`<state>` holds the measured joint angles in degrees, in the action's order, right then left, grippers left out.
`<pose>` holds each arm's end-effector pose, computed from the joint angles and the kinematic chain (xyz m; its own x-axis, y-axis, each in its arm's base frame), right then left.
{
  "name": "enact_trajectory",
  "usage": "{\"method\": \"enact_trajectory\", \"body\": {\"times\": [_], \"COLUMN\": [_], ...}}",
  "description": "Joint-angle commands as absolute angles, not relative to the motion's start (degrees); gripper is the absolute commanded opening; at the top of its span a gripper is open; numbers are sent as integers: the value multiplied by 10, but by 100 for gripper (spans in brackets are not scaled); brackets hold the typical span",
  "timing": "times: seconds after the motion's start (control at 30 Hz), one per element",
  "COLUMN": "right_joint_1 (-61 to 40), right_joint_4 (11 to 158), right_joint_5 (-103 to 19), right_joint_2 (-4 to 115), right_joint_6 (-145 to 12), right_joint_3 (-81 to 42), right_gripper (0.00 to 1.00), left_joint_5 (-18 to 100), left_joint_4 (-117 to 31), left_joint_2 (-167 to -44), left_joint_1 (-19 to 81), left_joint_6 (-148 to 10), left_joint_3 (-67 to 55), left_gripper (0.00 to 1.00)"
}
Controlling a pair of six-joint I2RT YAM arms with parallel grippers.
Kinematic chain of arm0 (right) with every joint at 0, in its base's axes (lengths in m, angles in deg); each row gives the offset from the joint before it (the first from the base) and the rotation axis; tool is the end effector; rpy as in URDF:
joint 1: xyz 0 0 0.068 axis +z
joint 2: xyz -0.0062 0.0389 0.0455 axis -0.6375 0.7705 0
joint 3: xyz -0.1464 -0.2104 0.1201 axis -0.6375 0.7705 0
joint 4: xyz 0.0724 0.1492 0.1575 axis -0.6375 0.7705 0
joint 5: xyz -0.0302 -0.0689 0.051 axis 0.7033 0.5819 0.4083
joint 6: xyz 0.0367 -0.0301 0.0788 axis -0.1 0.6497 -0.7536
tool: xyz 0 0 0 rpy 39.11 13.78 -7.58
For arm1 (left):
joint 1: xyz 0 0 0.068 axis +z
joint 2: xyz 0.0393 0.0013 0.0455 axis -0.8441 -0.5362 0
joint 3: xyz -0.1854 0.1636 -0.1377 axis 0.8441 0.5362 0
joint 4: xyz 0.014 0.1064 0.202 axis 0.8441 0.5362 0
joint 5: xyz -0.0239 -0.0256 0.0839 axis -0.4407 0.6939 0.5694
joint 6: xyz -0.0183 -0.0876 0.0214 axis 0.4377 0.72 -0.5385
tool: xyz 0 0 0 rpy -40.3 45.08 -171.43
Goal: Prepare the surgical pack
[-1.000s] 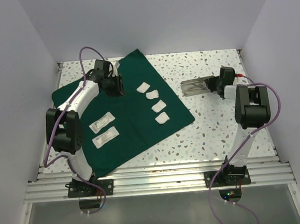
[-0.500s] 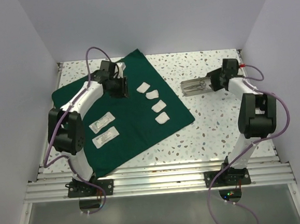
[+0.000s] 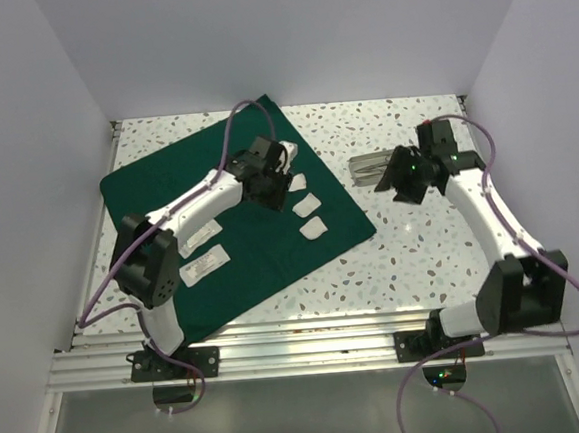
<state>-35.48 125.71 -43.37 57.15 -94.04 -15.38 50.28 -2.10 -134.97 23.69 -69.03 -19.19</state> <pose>0.2956 0.0344 0.2782 -0.7534 0.5050 -0.4212 0.3166 0.8399 0.4407 0.3249 -0.2160 0.2318 -0.8005 0.3022 -0.5175 0.3994 0.9128 -0.0848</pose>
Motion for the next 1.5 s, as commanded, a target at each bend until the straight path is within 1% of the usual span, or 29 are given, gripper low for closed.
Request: {"method": "enact_trajectory", "body": {"times": [0.0, 0.03, 0.07, 0.17, 0.2, 0.33, 0.5, 0.67, 0.87, 1.27, 1.47], "right_joint_1": [-357, -358, -357, -357, -357, -342, -339, -340, -342, -343, -347], "right_joint_4": [1328, 1331, 1337, 1348, 1375, 1396, 1382, 1382, 1365, 1344, 1340], "right_joint_5": [-496, -513, -516, -523, -521, -508, -536, -524, -540, -551, -557], "right_joint_2": [468, 442, 402, 333, 326, 296, 298, 309, 307, 319, 315], "right_joint_6": [-881, -875, -873, -869, -865, -857, -872, -872, -886, -893, -897], "right_joint_3": [-74, -43, -31, -2, -5, -11, -13, -33, -3, -1, 10], "right_gripper": [57, 57, 57, 59, 59, 61, 61, 62, 62, 62, 62], "left_joint_5": [585, 595, 611, 647, 651, 672, 715, 753, 759, 741, 746], "left_joint_4": [-11, -8, -9, -14, -12, -21, -26, -24, -38, -50, -54], "left_joint_2": [-1354, -1359, -1364, -1392, -1406, -1433, -1471, -1505, -1514, -1527, -1541], "left_joint_1": [180, 150, 135, 85, 78, 42, 8, 6, 2, -20, -20], "left_joint_6": [-700, -699, -699, -705, -705, -722, -771, -800, -829, -845, -853], "left_joint_3": [-207, -214, -216, -223, -226, -232, -256, -283, -274, -271, -273], "left_gripper": [53, 53, 54, 56, 57, 59, 61, 61, 60, 55, 50]}}
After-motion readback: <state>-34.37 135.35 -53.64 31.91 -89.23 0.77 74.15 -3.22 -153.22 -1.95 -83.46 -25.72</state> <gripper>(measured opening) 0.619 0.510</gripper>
